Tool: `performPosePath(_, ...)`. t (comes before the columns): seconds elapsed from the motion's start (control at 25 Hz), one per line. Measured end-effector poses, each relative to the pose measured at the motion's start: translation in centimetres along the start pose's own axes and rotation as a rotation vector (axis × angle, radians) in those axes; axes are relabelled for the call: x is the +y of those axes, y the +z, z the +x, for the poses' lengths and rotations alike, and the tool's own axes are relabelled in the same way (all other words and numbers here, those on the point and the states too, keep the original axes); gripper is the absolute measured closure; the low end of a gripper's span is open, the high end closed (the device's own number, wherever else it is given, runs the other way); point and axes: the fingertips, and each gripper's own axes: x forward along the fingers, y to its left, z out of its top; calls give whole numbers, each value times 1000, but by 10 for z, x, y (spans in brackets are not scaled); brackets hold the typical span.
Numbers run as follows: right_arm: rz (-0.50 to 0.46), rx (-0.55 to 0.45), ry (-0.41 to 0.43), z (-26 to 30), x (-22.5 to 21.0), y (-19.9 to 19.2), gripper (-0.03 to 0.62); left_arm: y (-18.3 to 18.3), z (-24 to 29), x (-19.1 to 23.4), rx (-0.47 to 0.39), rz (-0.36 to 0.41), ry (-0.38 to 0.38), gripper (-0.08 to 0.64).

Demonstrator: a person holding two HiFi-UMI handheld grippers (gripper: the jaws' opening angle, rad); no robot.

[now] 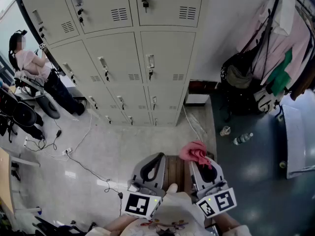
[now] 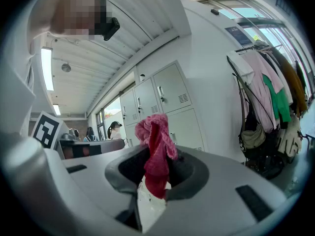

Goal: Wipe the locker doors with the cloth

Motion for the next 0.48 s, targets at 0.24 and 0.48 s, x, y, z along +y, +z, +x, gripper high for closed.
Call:
performPosePath(0.24, 15, 18, 4, -16, 1, -7, 489, -9, -13, -12, 42, -27, 5, 554)
performPosePath(0.48, 37, -9, 68, -29, 7, 7, 488, -5, -15, -26, 39, -14, 1, 554)
